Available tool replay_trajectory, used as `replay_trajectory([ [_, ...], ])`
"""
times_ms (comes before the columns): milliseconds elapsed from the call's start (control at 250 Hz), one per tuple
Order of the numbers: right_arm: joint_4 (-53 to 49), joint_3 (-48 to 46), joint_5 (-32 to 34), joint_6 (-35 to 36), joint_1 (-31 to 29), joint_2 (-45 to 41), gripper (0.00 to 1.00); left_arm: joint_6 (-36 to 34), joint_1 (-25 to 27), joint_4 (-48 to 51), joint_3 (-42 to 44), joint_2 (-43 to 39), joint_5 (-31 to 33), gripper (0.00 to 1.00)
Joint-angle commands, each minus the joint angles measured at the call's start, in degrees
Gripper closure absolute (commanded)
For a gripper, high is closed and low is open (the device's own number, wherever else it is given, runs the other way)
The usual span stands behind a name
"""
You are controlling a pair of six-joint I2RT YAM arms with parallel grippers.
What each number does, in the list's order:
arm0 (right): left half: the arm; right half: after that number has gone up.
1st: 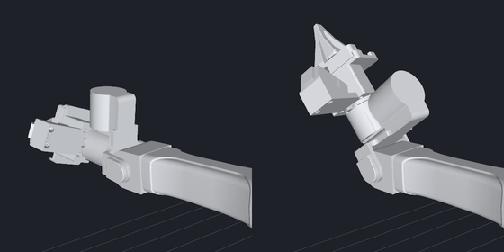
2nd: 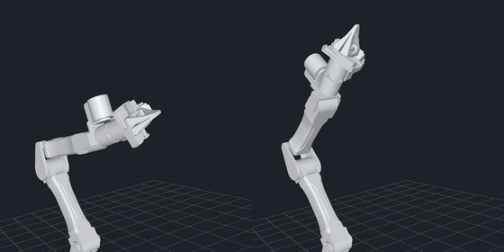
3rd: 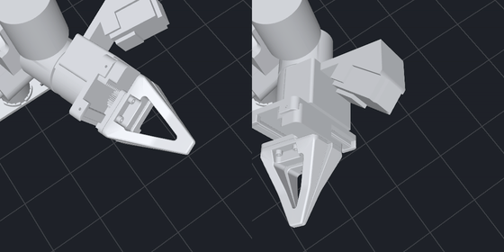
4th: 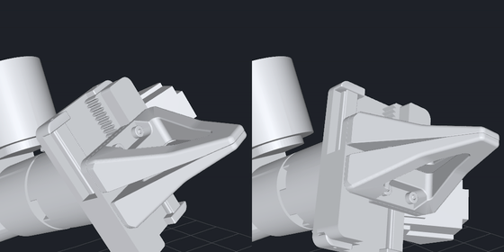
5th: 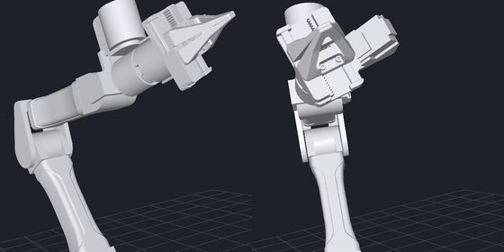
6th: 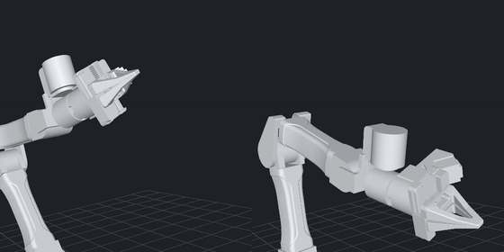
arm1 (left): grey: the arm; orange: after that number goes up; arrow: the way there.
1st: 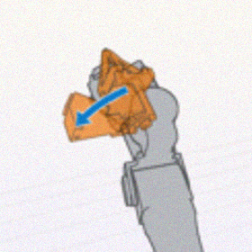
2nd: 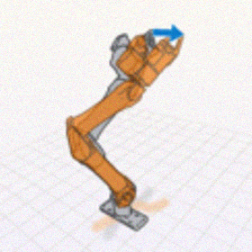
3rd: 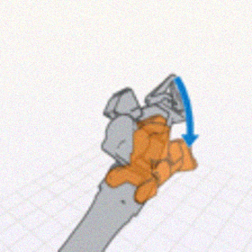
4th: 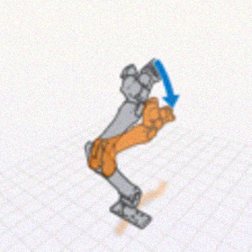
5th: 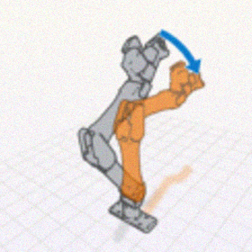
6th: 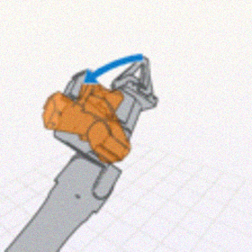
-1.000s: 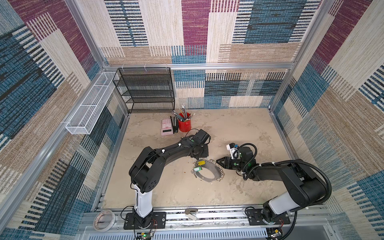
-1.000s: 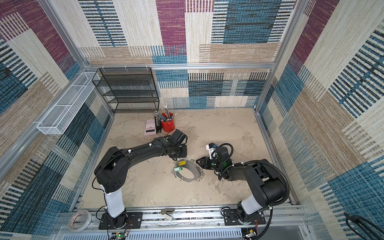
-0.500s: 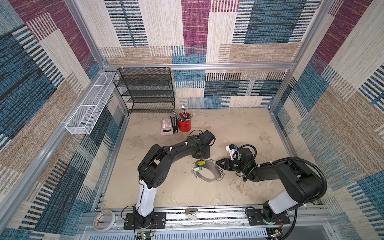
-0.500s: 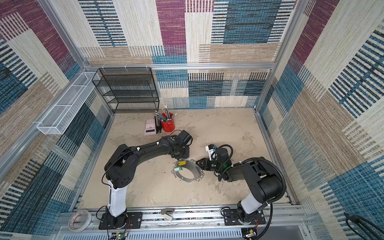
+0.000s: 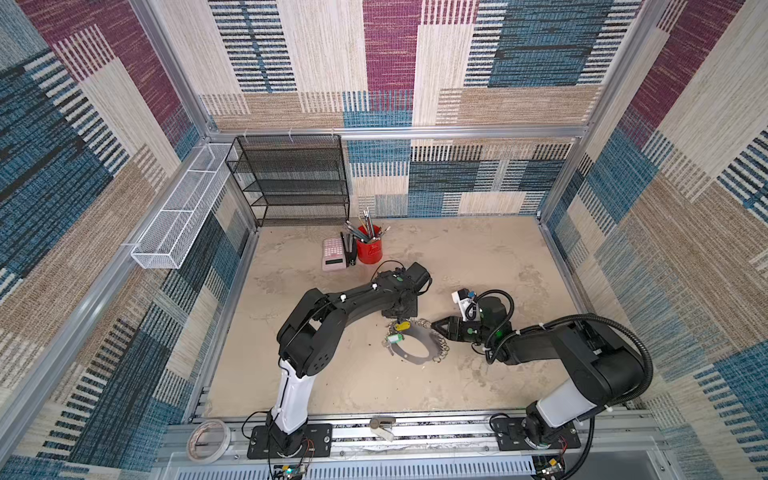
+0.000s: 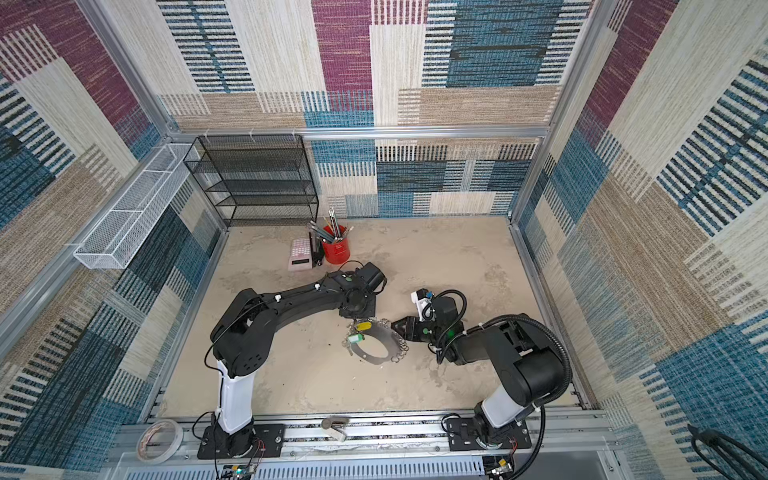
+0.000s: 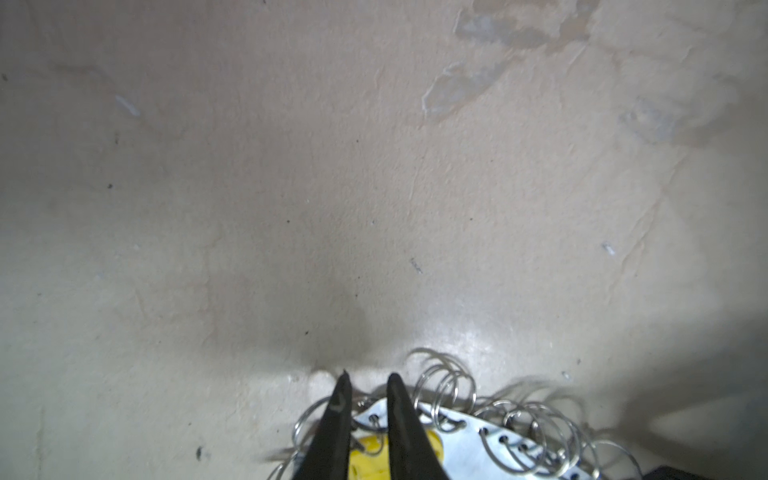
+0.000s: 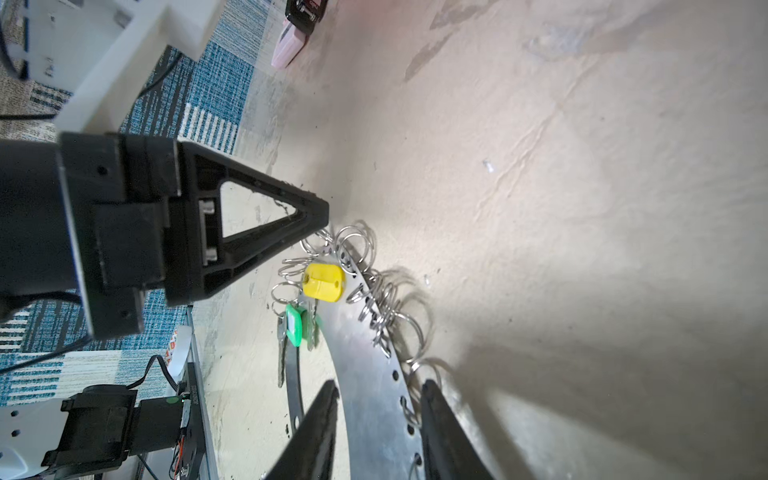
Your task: Put the keys on the keyring
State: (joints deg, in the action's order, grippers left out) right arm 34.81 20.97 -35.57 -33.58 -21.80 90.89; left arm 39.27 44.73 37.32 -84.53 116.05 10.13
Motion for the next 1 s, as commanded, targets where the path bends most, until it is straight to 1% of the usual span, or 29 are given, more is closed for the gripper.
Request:
replay_trajectory([
  [0,2.1,0.0,-0.9,-0.7,-0.1,0.1,0.64,0.2,0.1,0.9,0.1,-0.5,0.4,0.83],
  [188,2.2,-0.1,-1.1,-0.7,0.0,0.1,0.64,0.0,0.1,0.3,-0.1,-0.4,-1.2,0.87],
  [264,2.2,-0.1,-1.0,-0.7,-0.1,0.1,0.64,0.0,0.2,-0.6,0.3,-0.9,-1.8,0.87],
  [388,2.4,-0.1,-1.2,-0.7,-0.1,0.3,0.65,0.1,0.4,-4.3,3.3,-4.9,-3.5,0.86],
  [480,2.5,-0.1,-1.2,-0.7,-0.1,0.5,0.65,1.0,0.4,-4.8,5.9,-8.2,-3.9,0.86],
  [548,2.4,0.0,-1.1,-0.5,0.0,0.5,0.65,2.4,0.4,-5.3,8.7,-11.2,-2.8,0.85],
  [608,1.7,0.1,-0.4,0.0,-0.1,0.2,0.66,3.9,0.3,-5.5,11.0,-13.2,-3.0,0.81],
  [728,-2.2,1.1,3.4,2.0,-0.2,-1.5,0.67,7.8,0.2,-8.7,17.4,-16.8,-7.7,0.81],
  [808,-5.6,2.4,6.4,3.2,-0.2,-1.9,0.68,10.5,0.0,-10.5,23.5,-21.0,-8.3,0.83],
  [880,-7.7,4.0,7.2,3.7,-0.2,-1.5,0.74,10.9,-0.1,-12.9,29.0,-26.0,-8.7,0.84],
  [932,-8.7,4.7,7.3,3.6,-0.2,-0.7,0.77,10.6,-0.1,-13.0,31.5,-28.6,-10.3,0.85],
  [996,-9.5,5.0,7.7,3.3,-0.3,0.1,0.81,10.5,0.1,-11.4,33.8,-30.5,-12.7,0.90],
])
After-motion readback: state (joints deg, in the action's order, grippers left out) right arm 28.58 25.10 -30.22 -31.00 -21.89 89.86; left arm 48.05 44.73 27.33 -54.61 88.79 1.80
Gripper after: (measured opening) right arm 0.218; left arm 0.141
